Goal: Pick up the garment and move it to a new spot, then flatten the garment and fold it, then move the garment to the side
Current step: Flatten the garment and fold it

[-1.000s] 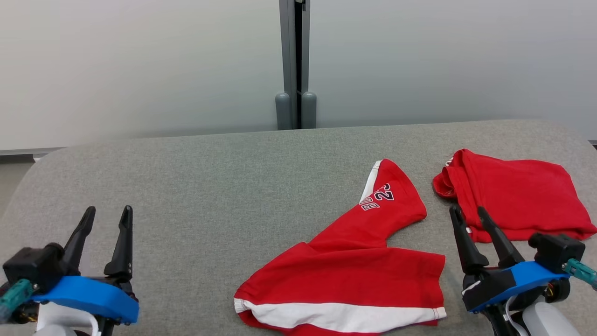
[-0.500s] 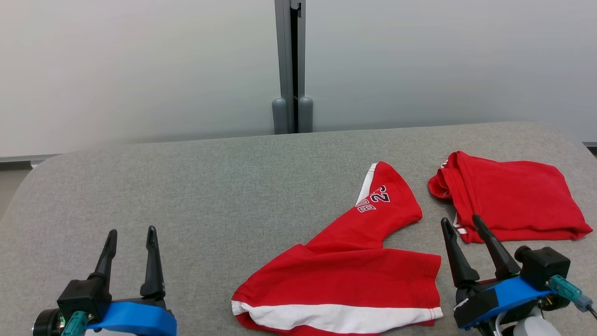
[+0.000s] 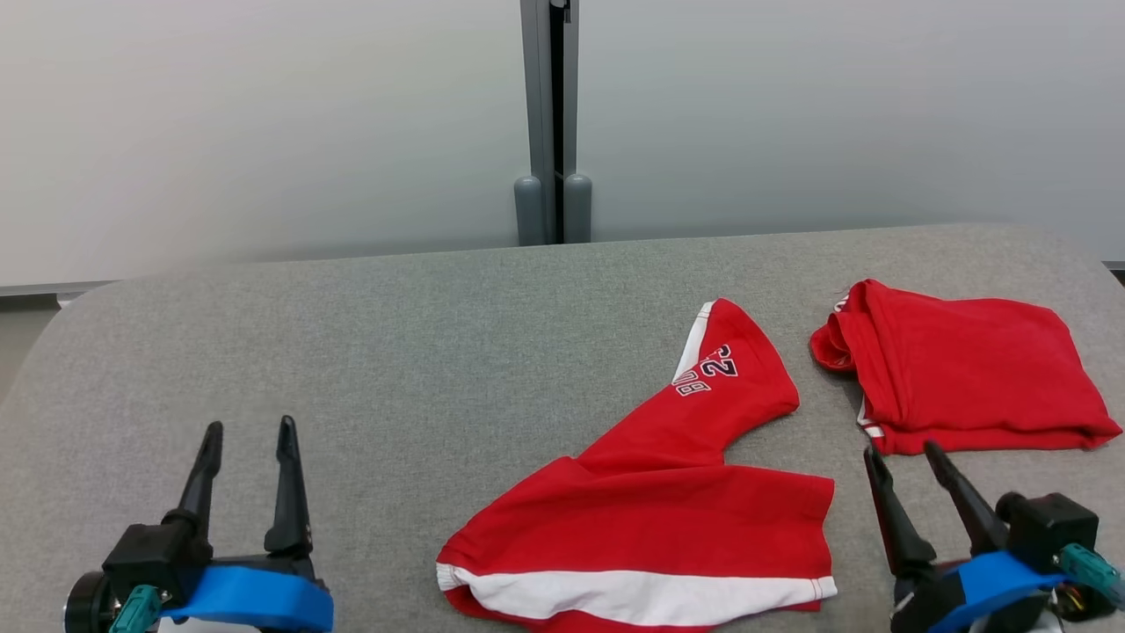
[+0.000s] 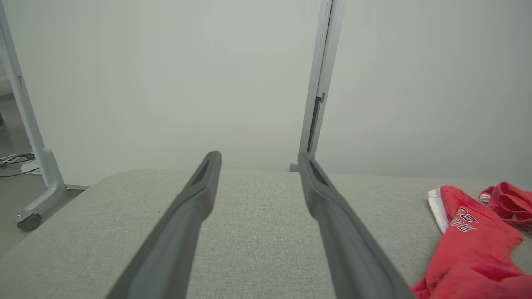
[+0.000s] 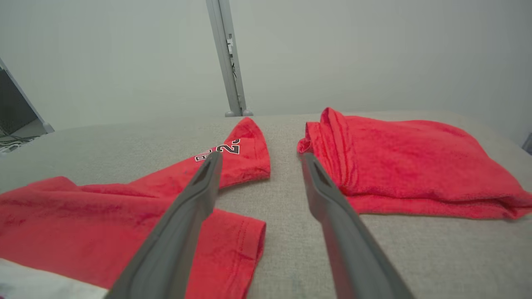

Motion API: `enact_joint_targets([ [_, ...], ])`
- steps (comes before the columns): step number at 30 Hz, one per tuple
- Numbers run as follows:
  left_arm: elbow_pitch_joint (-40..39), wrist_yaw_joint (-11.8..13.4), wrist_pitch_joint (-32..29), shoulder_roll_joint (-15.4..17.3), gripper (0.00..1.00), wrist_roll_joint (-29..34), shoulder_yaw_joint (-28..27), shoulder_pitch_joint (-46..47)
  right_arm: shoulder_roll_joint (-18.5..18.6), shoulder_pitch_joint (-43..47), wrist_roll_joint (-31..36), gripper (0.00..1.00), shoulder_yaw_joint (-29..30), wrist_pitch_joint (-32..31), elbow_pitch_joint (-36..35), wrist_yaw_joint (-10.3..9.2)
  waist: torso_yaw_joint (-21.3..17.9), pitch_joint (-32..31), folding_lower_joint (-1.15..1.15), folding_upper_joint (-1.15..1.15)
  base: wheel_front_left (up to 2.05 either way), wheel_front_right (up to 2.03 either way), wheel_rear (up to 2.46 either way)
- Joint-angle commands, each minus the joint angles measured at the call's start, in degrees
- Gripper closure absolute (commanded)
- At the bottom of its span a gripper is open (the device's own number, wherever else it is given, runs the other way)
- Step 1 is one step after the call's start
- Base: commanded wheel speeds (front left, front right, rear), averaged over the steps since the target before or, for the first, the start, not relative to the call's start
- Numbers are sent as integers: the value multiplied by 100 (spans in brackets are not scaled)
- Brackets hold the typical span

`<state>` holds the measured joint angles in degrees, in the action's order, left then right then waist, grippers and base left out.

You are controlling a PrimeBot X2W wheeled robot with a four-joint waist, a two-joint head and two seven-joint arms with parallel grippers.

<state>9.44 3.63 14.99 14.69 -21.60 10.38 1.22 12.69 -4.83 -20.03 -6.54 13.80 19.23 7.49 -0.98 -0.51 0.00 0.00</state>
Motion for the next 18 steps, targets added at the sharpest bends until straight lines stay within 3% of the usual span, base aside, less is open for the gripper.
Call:
enact_joint_targets([
  [1, 10, -84, 25, 6, 0, -25, 6, -91, 98, 135, 5, 0, -25, -98, 3, 1, 7, 20, 0, 0, 0, 0, 0],
  [5, 58, -430, -220, 147, 0, -147, 154, -131, 392, 432, -301, 0, -389, -608, -65, 1, -3, 151, 0, 0, 0, 0, 0],
  [10, 53, -806, -1154, 299, 0, -434, 516, -238, 603, 548, -904, 0, -960, -1200, -68, 1, -44, 302, 0, 0, 0, 0, 0],
  [18, -226, -1026, -2512, 571, 0, -1022, 966, -352, 673, 296, -1425, 0, -1596, -1492, 173, 1, -37, 400, 0, 0, 0, 0, 0],
])
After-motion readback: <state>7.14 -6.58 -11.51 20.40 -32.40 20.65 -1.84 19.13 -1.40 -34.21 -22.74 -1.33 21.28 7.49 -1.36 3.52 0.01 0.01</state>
